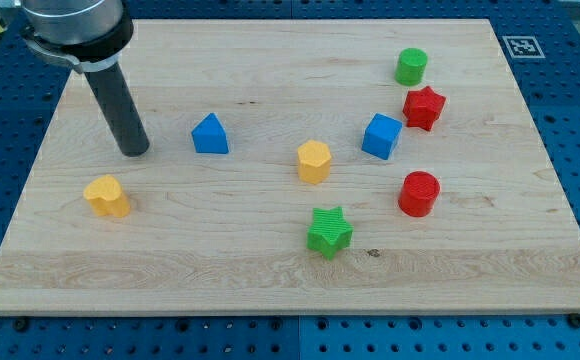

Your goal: Move the yellow heart slightly downwards

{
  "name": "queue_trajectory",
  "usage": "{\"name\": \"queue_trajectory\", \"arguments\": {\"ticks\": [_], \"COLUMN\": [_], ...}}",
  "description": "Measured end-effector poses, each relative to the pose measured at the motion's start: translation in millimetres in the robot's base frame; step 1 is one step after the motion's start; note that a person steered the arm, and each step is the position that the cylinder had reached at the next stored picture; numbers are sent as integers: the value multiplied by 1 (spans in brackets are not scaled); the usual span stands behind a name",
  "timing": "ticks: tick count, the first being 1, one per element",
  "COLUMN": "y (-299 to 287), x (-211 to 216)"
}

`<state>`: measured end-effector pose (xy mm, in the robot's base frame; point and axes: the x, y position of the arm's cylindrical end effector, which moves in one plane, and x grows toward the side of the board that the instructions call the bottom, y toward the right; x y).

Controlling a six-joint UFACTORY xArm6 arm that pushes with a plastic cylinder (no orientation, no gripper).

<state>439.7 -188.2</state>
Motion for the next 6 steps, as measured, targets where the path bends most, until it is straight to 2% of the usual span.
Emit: {"name": "queue_trajectory", "arguments": {"ticks": [3,4,6], "y": [-1,-15,-16], "x": [16,35,37]}}
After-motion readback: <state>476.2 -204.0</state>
